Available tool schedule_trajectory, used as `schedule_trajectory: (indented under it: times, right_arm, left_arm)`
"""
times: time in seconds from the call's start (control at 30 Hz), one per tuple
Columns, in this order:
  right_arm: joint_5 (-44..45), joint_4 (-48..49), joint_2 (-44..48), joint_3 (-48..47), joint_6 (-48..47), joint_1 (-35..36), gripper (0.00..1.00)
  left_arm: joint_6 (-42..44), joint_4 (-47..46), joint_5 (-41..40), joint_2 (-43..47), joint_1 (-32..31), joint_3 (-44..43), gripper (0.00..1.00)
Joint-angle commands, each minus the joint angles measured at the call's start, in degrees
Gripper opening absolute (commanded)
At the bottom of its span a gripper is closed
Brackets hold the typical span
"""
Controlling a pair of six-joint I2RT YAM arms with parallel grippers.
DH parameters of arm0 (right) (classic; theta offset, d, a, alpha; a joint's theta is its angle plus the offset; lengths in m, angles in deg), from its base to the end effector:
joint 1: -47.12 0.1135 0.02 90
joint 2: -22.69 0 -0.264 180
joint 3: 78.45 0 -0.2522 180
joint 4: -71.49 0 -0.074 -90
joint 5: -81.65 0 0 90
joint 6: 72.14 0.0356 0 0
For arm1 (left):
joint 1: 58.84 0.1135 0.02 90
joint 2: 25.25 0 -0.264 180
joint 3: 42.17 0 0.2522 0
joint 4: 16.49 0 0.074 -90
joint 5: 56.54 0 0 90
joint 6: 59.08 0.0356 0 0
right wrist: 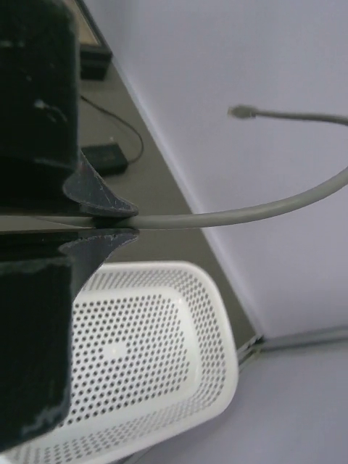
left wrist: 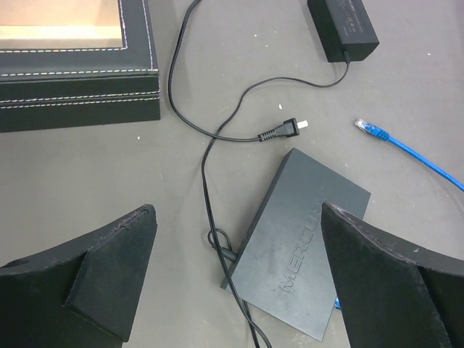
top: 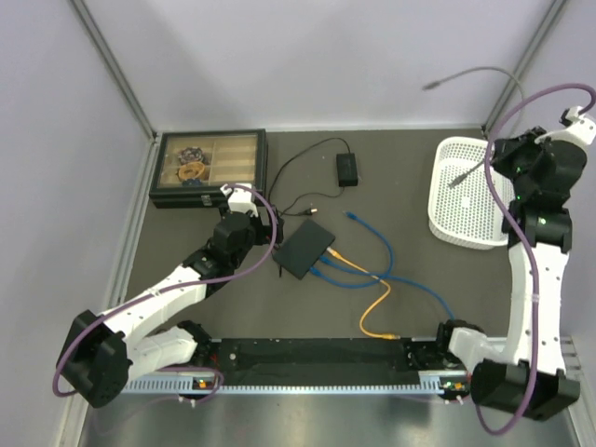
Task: Insert the plug into the switch port
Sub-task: Pick up the connector from the bin.
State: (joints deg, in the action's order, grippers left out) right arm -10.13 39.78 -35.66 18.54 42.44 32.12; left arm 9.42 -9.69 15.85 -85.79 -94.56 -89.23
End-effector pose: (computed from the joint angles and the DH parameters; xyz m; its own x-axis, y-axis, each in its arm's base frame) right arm 0.2122 -0.0557 0.4300 -0.0126 0.4338 -0.9009 0.2575 0.8720 0.4163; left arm 0.1984 -0.1294 0.2472 -0.3813 -0.1561 -0.9112 0.2002 0.9483 -0.2462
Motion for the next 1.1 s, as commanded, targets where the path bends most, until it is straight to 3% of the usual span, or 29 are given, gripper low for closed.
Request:
schedule_trajectory:
  times: [0.0, 0.27, 0.43, 0.6, 0.73, 1.07]
  right_arm:
    - [-13.49, -2.25, 3.50, -2.56, -0.50, 3.57, 0.00]
    - [-26.94, 3.34, 13.33, 15.26, 3.80, 13.15, 0.00]
    - [-30.12, 5.21, 15.19, 27.93, 2.67, 17.63, 0.00]
    - [-36.26, 13.01, 15.81, 36.80, 2.14, 19.92, 0.00]
    - [-39.52, 14.35, 15.98, 38.05, -0.84, 20.80, 0.00]
    - [-46.81, 14.35, 18.70, 38.05, -5.77, 20.81, 0.00]
  left_arm:
    - [-0.12, -3.41, 0.47, 0.85, -0.05, 0.25, 0.99]
    - [-0.91, -2.45, 3.71, 5.33, -0.05, 0.69, 0.99]
    - [-1.80, -1.65, 8.10, 12.10, -0.05, 3.32, 0.99]
    - [-0.74, -7.86, 24.94, 15.97, -0.05, 7.54, 0.99]
    - [-0.12, -13.07, 35.42, 12.73, -0.13, 7.64, 0.99]
    - [1.11, -12.99, 47.65, -1.42, -0.13, -0.18, 0.97]
